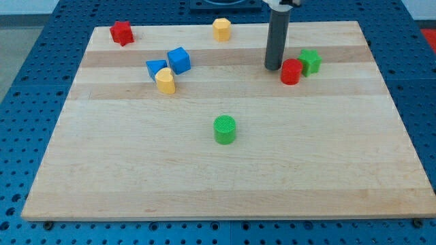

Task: Form a vertical line with the green star and red circle

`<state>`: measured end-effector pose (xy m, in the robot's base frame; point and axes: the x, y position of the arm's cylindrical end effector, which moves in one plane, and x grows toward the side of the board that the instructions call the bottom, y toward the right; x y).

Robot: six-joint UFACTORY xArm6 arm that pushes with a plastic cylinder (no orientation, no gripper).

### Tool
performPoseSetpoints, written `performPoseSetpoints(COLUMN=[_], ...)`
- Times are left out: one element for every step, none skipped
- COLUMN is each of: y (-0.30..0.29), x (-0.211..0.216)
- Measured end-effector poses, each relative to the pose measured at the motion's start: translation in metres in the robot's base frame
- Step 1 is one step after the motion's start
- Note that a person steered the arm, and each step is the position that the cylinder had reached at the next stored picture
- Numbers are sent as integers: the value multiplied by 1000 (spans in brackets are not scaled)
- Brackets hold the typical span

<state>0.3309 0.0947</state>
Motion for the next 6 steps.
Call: performPoseSetpoints(y=[10,23,34,49,58,58], x=[12,24,35,33,24,11])
